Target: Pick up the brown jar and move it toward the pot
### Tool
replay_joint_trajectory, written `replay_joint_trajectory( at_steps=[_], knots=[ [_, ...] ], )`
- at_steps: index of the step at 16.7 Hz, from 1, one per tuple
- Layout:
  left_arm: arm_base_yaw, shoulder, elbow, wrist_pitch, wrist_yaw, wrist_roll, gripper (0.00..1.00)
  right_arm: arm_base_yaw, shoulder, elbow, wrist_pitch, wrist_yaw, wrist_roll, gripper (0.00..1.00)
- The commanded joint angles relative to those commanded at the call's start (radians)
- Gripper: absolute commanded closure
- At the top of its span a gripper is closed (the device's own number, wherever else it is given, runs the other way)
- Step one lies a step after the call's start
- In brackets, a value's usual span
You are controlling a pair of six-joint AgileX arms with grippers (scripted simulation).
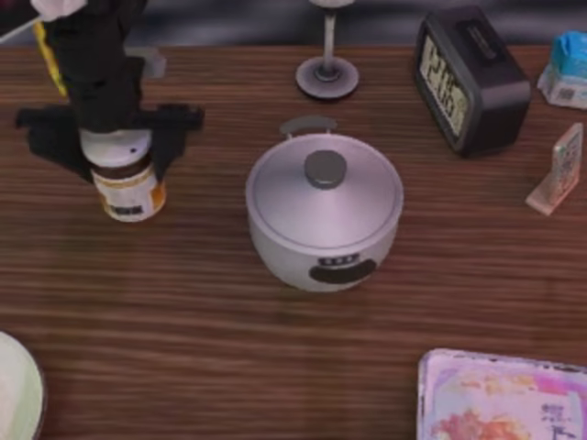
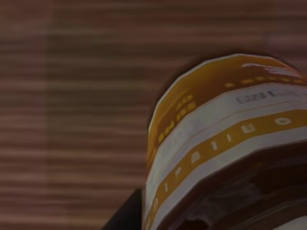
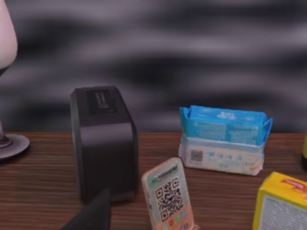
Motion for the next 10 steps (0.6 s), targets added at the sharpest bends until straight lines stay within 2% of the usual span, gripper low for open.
replay_joint_trajectory(
  at_steps=[3,10],
  knots=[
    [-0.03,0.013,0.003,0.016,-0.001,-0.067,1.0,0.0,0.0,0.0,0.0,0.0,0.0,0.0],
    [-0.03,0.019,-0.032,0.056,-0.001,-0.063,1.0,0.0,0.0,0.0,0.0,0.0,0.0,0.0]
  ],
)
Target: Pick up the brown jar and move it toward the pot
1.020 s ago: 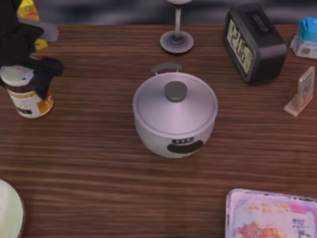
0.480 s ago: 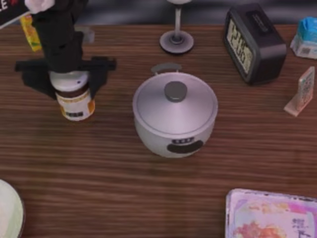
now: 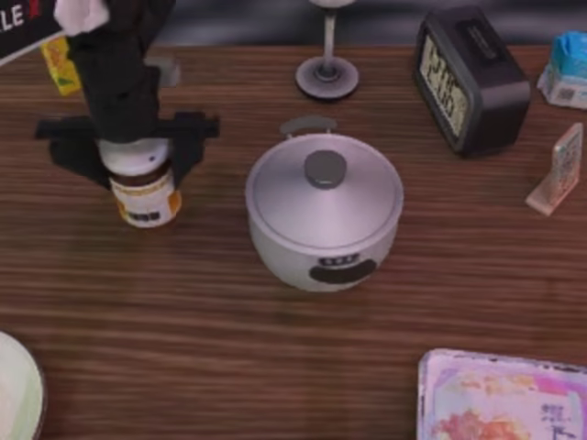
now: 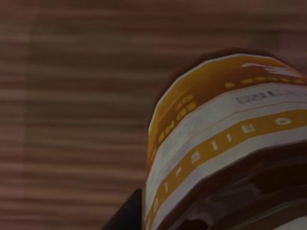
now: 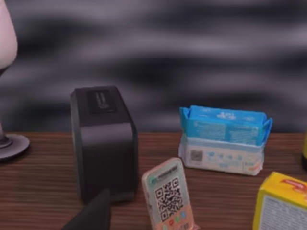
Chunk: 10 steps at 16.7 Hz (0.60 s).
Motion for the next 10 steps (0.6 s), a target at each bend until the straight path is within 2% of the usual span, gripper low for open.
replay_joint_trajectory(
  at_steps=[4,8,10],
  knots=[
    [0.002,0.034,-0.084,0.124,0.0,-0.003,1.0,0.0,0.0,0.0,0.0,0.0,0.0,0.0],
    [0.002,0.039,-0.094,0.133,0.0,-0.003,1.0,0.0,0.0,0.0,0.0,0.0,0.0,0.0],
    [0.002,0.039,-0.094,0.133,0.0,-0.003,0.85,0.0,0.0,0.0,0.0,0.0,0.0,0.0]
  ],
)
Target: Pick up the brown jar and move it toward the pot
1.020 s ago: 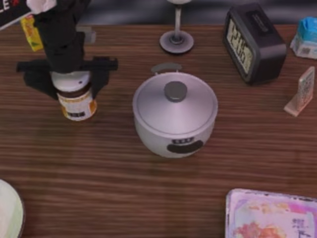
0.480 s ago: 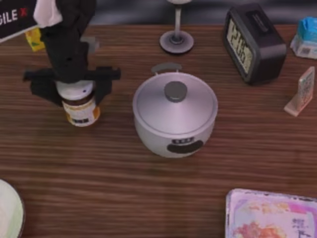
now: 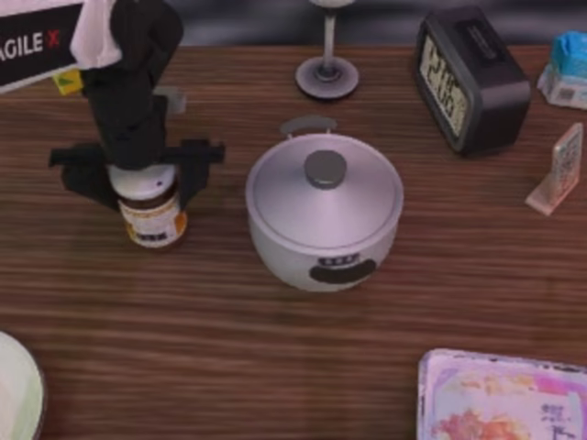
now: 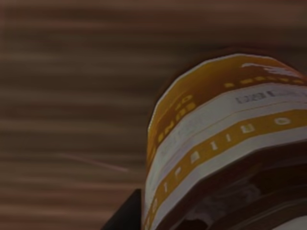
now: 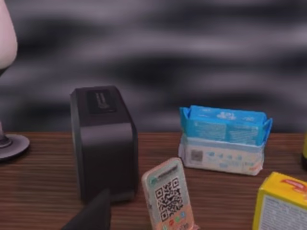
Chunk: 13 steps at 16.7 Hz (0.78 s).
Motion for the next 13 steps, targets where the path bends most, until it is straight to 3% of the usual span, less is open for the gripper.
replay_joint_trajectory(
  at_steps=[11,13],
  knots=[
    [0.0,0.0,0.0,0.0,0.0,0.0,0.02,0.0,0.0,0.0,0.0,0.0,0.0,0.0],
    [0.0,0.0,0.0,0.0,0.0,0.0,0.0,0.0,0.0,0.0,0.0,0.0,0.0,0.0]
  ],
)
